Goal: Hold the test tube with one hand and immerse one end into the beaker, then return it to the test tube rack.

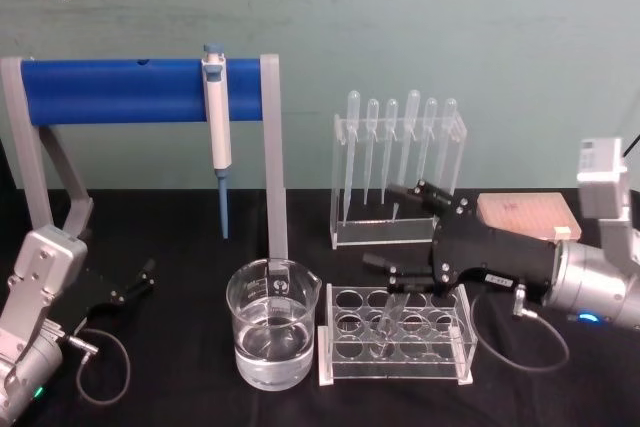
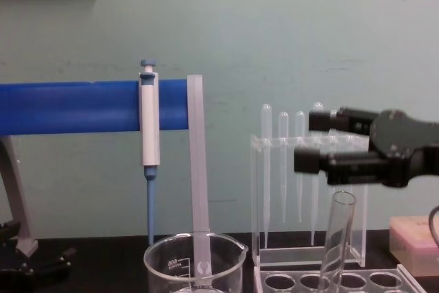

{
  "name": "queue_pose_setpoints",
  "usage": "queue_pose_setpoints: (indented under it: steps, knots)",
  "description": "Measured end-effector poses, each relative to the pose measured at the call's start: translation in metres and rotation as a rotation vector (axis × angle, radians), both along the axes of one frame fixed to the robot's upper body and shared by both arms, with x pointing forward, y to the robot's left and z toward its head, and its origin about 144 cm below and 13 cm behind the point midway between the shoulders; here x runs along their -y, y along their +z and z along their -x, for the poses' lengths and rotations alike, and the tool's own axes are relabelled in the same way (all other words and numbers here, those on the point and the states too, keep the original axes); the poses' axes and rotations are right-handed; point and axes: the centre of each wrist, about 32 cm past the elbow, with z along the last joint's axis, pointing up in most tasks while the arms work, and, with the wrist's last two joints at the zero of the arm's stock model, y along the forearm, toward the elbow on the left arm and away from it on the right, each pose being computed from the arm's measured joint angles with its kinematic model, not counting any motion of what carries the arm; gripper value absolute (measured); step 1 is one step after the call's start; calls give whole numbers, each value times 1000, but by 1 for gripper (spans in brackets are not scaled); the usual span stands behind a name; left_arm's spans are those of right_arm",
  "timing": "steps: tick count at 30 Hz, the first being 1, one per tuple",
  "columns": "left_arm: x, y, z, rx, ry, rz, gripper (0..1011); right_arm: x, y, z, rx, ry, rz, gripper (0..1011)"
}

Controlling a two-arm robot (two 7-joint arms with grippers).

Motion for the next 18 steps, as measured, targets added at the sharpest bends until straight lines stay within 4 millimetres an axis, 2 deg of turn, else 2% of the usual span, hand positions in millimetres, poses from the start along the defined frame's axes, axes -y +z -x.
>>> queue_pose_setpoints:
  steps: [5, 10, 18]
  knots:
    - [0, 0, 0, 0, 0, 0, 1000, 4, 2, 8, 36, -62, -40, 1000]
    - [0, 0, 0, 0, 0, 0, 1000, 12, -7, 21, 34, -199, -92, 1000]
    - [0, 0, 0, 0, 0, 0, 1000, 12, -27, 51, -77, -569, -98, 1000]
